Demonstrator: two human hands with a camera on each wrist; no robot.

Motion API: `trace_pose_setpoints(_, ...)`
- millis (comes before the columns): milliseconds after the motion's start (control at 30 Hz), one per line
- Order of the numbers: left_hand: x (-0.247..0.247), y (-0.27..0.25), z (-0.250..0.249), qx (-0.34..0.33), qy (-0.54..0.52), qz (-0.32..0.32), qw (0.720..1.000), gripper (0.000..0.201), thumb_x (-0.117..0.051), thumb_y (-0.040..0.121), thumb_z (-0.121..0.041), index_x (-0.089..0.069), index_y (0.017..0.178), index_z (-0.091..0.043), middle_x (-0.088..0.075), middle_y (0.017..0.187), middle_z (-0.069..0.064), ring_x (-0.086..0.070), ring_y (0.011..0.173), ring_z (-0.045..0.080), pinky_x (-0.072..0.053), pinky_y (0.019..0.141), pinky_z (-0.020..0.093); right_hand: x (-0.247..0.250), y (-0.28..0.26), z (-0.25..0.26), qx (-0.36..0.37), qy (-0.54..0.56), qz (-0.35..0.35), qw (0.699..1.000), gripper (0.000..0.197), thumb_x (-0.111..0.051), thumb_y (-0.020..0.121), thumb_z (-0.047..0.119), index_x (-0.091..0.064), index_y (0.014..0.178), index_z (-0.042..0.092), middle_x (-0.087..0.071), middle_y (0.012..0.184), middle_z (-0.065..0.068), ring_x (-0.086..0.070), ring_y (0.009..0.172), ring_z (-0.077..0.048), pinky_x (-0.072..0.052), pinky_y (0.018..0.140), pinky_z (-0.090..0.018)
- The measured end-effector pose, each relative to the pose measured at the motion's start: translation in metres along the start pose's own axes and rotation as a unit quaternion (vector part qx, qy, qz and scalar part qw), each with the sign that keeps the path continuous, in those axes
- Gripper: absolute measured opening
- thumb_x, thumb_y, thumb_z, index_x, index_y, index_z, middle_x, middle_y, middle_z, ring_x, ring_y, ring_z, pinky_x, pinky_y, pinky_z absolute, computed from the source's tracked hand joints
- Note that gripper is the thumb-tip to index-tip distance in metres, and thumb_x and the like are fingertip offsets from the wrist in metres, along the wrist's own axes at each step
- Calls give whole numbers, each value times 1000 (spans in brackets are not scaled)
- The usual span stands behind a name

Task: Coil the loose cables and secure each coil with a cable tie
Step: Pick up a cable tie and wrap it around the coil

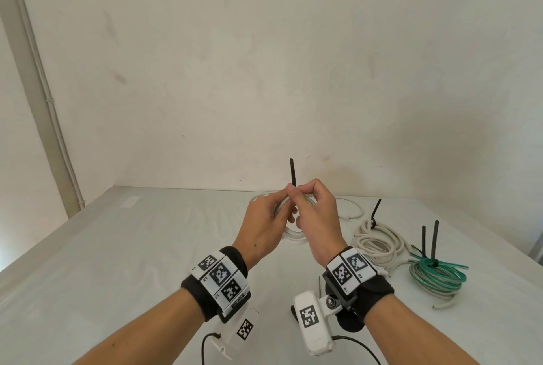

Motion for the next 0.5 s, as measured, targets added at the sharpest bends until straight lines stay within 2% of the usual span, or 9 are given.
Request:
trace_pose_setpoints(67,-1,-2,0,10,-29,6,1000,30,-49,109,-20,-74,124,-26,-69,73,-11,-60,65,-1,-42,65,12,0,1,3,15,-15,-4,1000,26,-72,97,25,-55,91,7,-66,83,-12,-63,64,-18,-51,54,-25)
trace_pose_setpoints(133,-3,-4,-3,32,-75,16,997,30,-48,109,-18,-73,125,-23,-75,81,-11,-66,71,1,-47,69,15,0,0,7,31,-29,-3,999,23,-70,99,24,-54,90,10,-67,91,-10,-67,71,-18,-55,60,-26)
trace_pose_setpoints(167,-3,-5,-4,51,-107,21,993,31,-47,109,-17,-74,123,-21,-78,89,-6,-70,78,6,-51,72,20,0,0,8,38,-30,2,999,21,-68,100,23,-53,91,10,-66,92,-8,-69,73,-18,-56,60,-26)
trace_pose_setpoints(233,-2,-5,3,111,-194,25,974,35,-42,108,-15,-76,115,-16,-79,101,6,-75,94,23,-57,85,38,1,-3,11,44,-32,12,998,20,-66,101,20,-52,96,7,-65,92,-6,-73,70,-18,-52,53,-19)
trace_pose_setpoints(300,-1,-6,16,175,-268,10,947,33,-41,108,-14,-73,116,-15,-78,105,15,-74,99,35,-58,93,48,1,-6,13,46,-50,19,998,20,-64,102,20,-51,99,6,-64,93,-6,-74,65,-17,-44,47,-15)
trace_pose_setpoints(400,-2,-8,31,226,-311,-3,923,28,-45,109,-13,-67,125,-7,-78,103,20,-77,85,27,-63,88,42,-1,-6,10,50,-83,24,995,14,-64,102,22,-53,101,14,-67,98,-3,-75,67,-24,-45,48,-18)
trace_pose_setpoints(500,-7,-9,41,254,-331,31,908,29,-51,107,-11,-74,112,6,-76,105,25,-75,89,25,-62,88,36,-1,-4,5,68,-119,22,990,10,-65,101,28,-55,103,27,-69,102,5,-75,77,-26,-48,58,-23)
Point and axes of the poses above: each hand's wrist, its own y-axis towards the middle knuckle, its own x-axis out of the back of the hand, z = x × y, the point moved 10 cm from there along y, towards the middle knuckle
